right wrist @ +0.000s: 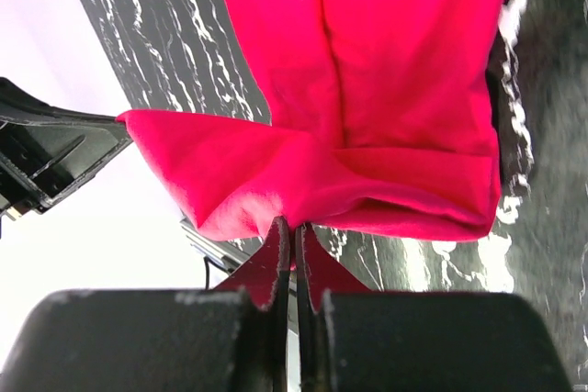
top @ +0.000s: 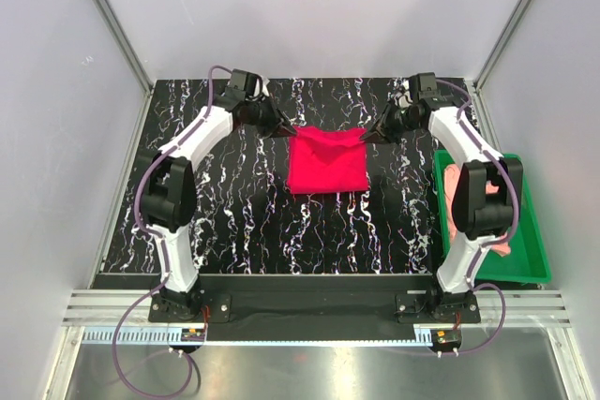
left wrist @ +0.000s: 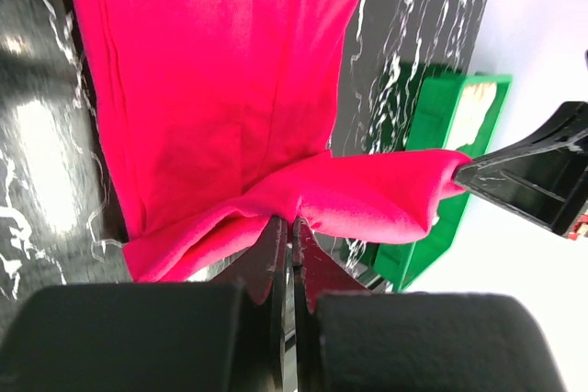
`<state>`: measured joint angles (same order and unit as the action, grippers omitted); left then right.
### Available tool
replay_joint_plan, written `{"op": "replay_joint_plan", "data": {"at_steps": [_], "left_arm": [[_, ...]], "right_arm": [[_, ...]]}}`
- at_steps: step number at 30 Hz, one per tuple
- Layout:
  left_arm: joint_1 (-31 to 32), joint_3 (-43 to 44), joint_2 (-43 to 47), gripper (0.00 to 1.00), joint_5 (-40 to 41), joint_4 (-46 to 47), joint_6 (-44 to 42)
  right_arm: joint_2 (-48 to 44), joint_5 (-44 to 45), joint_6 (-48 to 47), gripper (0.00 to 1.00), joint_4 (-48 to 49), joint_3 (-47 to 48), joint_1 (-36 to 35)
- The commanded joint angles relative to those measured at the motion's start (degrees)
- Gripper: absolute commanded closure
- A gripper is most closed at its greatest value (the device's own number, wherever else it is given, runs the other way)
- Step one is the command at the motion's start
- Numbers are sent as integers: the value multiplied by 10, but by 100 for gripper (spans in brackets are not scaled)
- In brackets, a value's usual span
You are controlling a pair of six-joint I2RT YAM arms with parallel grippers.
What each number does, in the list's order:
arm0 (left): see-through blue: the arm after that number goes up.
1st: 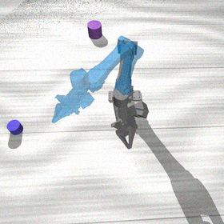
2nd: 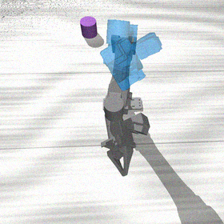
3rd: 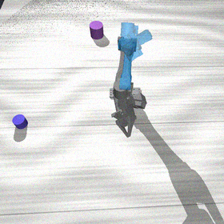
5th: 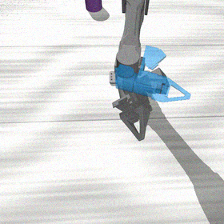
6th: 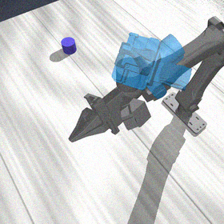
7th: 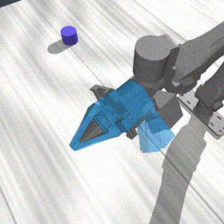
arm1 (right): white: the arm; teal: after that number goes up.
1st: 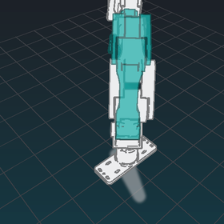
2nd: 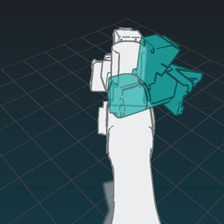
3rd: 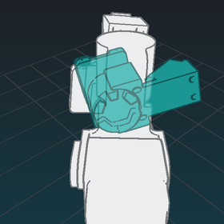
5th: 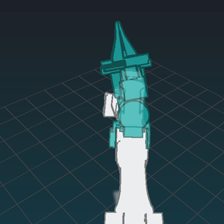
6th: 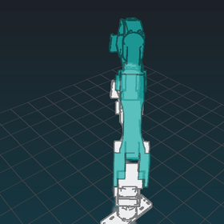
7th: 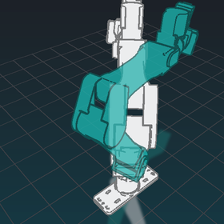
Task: Fold and stack the t-shirts
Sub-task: Fold the tshirt
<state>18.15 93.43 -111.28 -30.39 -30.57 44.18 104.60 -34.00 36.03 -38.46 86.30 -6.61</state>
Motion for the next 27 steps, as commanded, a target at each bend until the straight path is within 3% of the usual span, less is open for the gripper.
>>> {"op": "replay_joint_plan", "data": {"at_steps": [1, 12, 20, 27], "left_arm": [[-13, 47, -11, 100, -23, 24, 6], [-29, 91, -40, 100, -31, 44, 27], [-28, 27, -9, 100, -43, 57, 39], [-17, -118, 92, 100, -59, 47, 16]], "right_arm": [[25, -35, -17, 100, 14, 59, 7], [92, -65, -14, 100, -8, 154, 16], [52, -70, -18, 100, -5, 82, 15], [-47, -69, -34, 100, -19, -46, 13]]}}
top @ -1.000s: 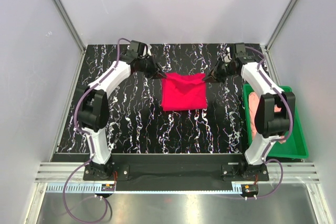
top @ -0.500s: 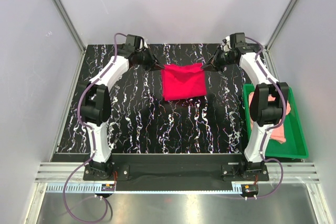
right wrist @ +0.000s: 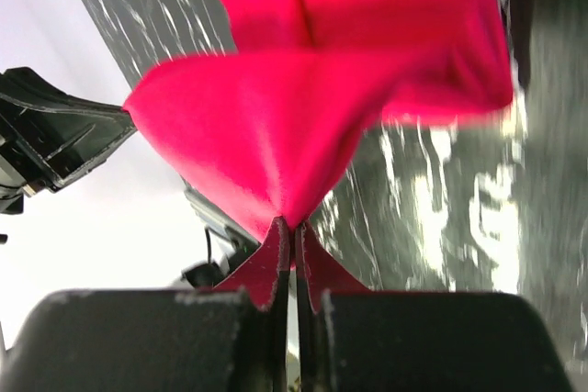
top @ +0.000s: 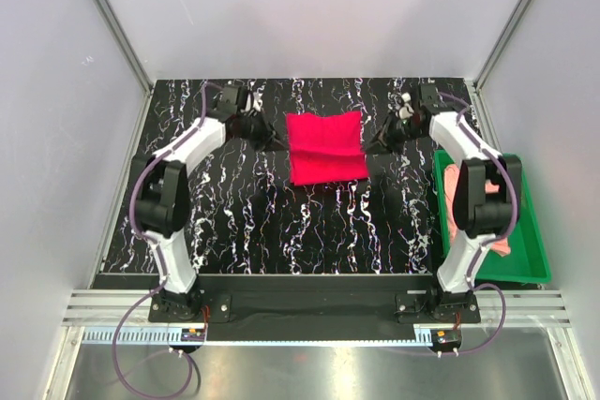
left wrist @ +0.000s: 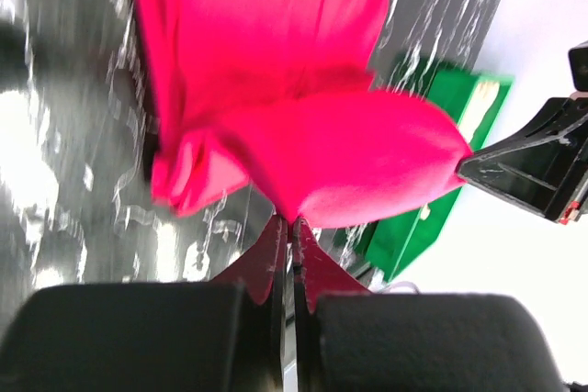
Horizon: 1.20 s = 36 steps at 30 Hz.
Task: Fold and stack the t-shirts
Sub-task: Fold the tshirt
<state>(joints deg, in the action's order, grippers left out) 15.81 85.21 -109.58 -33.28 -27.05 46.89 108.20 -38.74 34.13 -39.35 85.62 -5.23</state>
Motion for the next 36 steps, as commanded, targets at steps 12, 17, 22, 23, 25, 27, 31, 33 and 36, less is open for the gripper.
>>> {"op": "replay_joint_plan", "data": {"at_steps": [12, 17, 22, 23, 25, 27, 31, 33, 36], "left_arm": [[93, -357, 315, 100, -27, 24, 20], [117, -449, 416, 100, -16, 6, 43], [139, -539, 510, 100, -8, -27, 56], [143, -562, 524, 100, -7, -45, 56], [144, -585, 570, 100, -7, -70, 58], [145, -608, 600, 100, -9, -92, 58], [150, -616, 669, 100, -15, -145, 62], [152, -609, 687, 100, -15, -161, 62], [158, -599, 697, 100, -27, -177, 66]], "right_arm": [[-332, 2, 76, 100, 33, -339, -67], [-403, 29, 148, 100, 67, -446, -136], [-481, 53, 198, 100, 73, -520, -184], [-505, 57, 212, 100, 71, -539, -189], [-529, 61, 238, 100, 67, -568, -211], [-562, 72, 255, 100, 60, -585, -230], [-609, 87, 321, 100, 56, -622, -299], [-632, 102, 342, 100, 46, -624, -337], [-659, 119, 380, 100, 28, -620, -379]]}}
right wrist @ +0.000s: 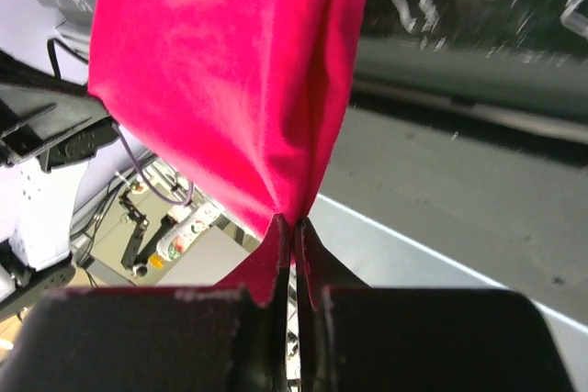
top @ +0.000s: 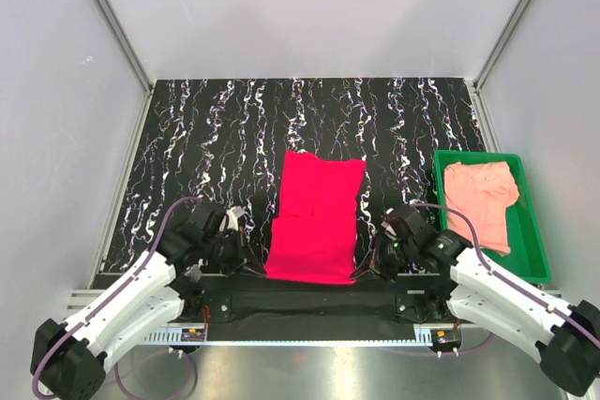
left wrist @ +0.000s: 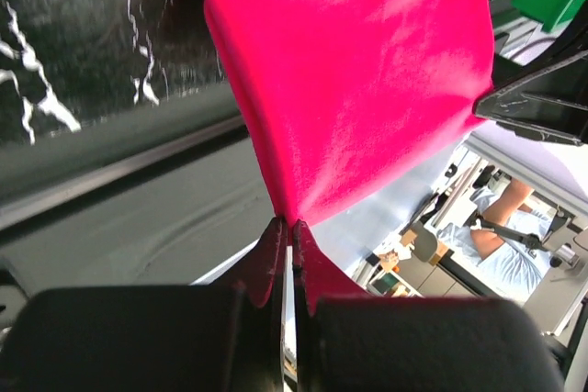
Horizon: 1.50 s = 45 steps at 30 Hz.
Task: Fold and stack the t-shirts
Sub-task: Fold the tshirt
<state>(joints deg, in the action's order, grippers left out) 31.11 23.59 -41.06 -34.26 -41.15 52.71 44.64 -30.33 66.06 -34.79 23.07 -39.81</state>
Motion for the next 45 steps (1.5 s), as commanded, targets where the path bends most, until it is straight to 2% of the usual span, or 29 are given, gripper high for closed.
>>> {"op": "replay_joint_plan", "data": {"at_steps": [1, 4, 9, 12, 17, 21, 27, 36, 45], "left_arm": [[7, 21, 11, 100, -19, -44, 6], [8, 46, -1, 100, -37, -62, -5], [8, 141, -40, 100, -29, -96, -31], [7, 186, -81, 100, -25, -96, -45], [-21, 265, -158, 100, -26, -85, -73], [-47, 327, -205, 100, -27, -107, -113], [-85, 384, -265, 100, -40, -107, -139], [-98, 469, -354, 100, -44, -42, -103], [-108, 572, -450, 100, -49, -45, -106]], "right_arm": [[-28, 39, 77, 100, -21, 8, -44], [-39, 49, 87, 100, -42, 31, -63], [-40, 67, 86, 100, -85, 87, -62], [-40, 83, 94, 100, -77, 101, -62], [13, 80, 73, 100, -45, 133, -40], [72, 59, -12, 100, -76, 214, 23], [133, -8, -108, 100, -97, 276, 127], [229, -84, -167, 100, -87, 333, 202], [301, -172, -205, 100, -93, 377, 279]]}}
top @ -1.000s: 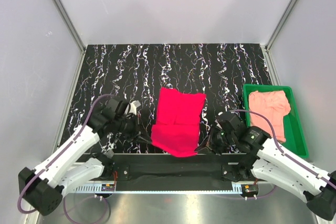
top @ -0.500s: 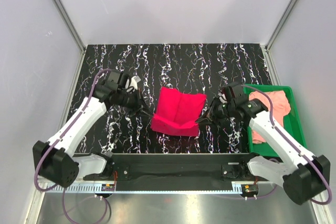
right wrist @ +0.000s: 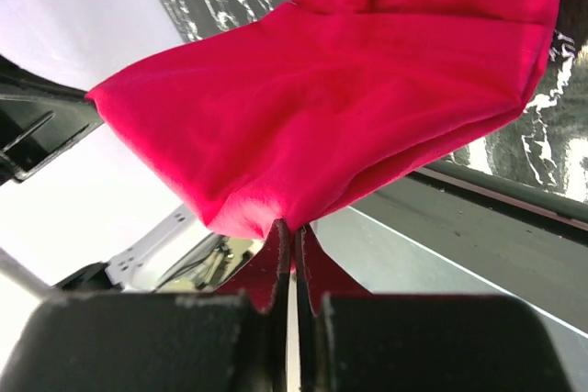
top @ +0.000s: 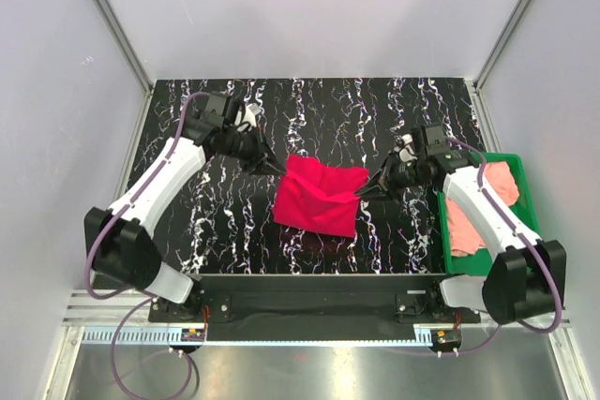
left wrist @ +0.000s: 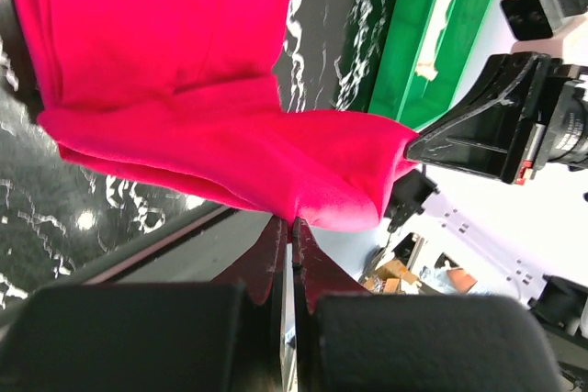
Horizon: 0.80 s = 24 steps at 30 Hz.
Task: Fold and stack the t-shirts
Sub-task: Fold the tshirt
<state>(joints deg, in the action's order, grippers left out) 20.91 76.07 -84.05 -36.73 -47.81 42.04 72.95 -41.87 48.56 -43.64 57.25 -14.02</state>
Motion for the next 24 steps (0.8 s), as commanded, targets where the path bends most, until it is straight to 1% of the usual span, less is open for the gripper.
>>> {"op": "replay_joint_plan", "data": {"at_steps": [1, 7, 14, 24], "left_arm": [[-9, 54, -35, 100, -26, 22, 0], [-16, 106, -87, 100, -29, 25, -1], [-23, 141, -146, 100, -42, 61, 6], [-41, 155, -219, 100, -52, 124, 23]], "right_arm": [[25, -67, -35, 100, -8, 40, 27], [69, -88, -22, 100, 16, 67, 43], [133, -92, -32, 100, 22, 117, 66], [228, -90, -69, 100, 29, 164, 95]]}}
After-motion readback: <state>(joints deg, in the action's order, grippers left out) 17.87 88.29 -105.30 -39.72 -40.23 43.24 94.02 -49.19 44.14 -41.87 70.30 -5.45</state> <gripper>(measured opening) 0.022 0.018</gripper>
